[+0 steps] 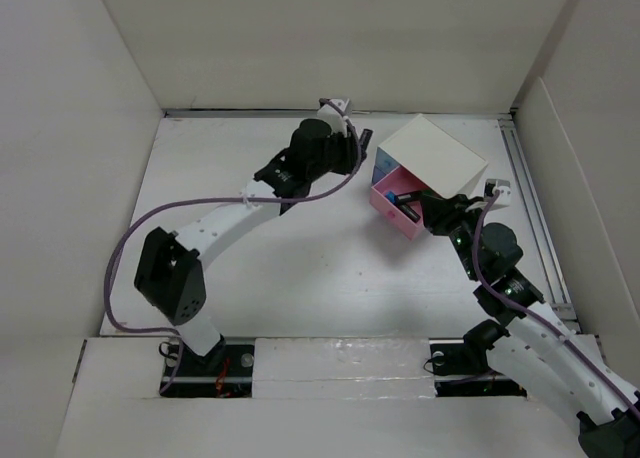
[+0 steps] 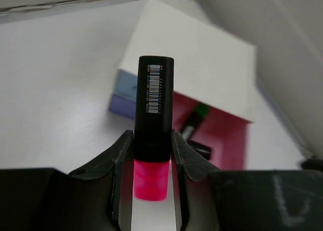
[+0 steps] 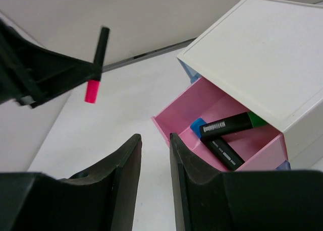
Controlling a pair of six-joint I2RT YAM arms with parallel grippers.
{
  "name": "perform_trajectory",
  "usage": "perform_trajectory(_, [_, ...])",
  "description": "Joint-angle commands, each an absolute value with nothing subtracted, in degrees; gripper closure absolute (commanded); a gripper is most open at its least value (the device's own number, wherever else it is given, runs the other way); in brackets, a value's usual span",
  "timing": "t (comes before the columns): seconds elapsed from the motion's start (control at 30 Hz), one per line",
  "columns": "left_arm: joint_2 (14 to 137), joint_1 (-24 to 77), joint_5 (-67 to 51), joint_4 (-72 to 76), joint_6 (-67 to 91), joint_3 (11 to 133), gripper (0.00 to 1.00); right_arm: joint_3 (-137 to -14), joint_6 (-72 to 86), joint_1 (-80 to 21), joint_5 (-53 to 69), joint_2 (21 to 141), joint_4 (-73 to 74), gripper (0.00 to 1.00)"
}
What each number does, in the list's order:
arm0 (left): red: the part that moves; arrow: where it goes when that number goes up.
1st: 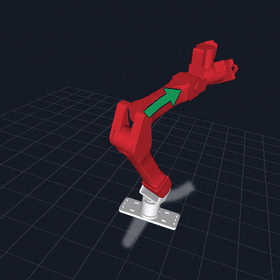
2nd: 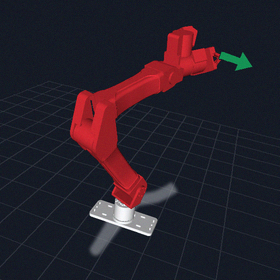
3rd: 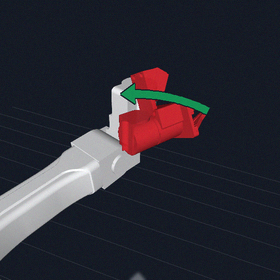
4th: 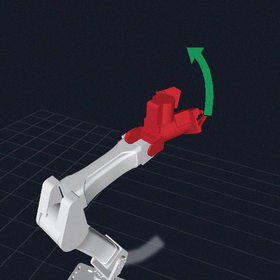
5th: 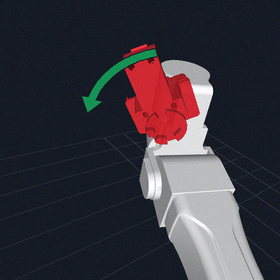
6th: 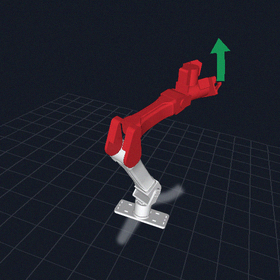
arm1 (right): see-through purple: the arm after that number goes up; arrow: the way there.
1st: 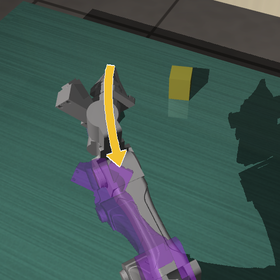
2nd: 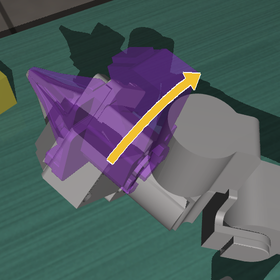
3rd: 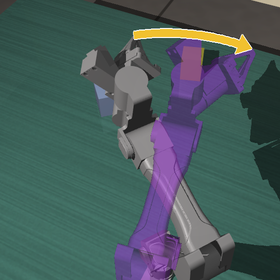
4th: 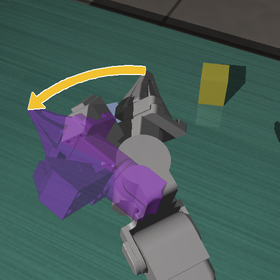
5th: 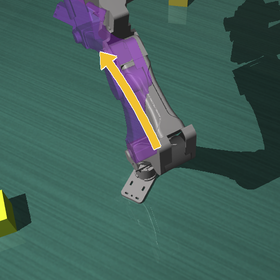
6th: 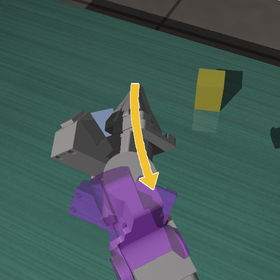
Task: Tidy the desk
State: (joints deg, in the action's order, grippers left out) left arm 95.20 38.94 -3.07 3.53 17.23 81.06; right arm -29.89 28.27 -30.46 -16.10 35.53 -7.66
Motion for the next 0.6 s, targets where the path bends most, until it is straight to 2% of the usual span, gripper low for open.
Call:
perform_trajectory(0.0, [92.73, 43.85, -3.7, 10.19, 25.12, 77.35, 1.0, -30.5, 28.12, -30.85, -16.79, 34.45, -9.84, 0.65])
perform_trajectory(0.23, [92.37, 47.8, -6.16, 27.48, 43.14, 69.53, 1.0, -30.32, 28.12, -30.85, -17.32, 32.61, -9.32, 0.66])
perform_trajectory(0.57, [102.47, 50.98, -3.34, 34.71, 50.79, 74.36, 1.0, -30.41, 28.21, -30.85, -17.14, 32.08, -9.14, 0.66])
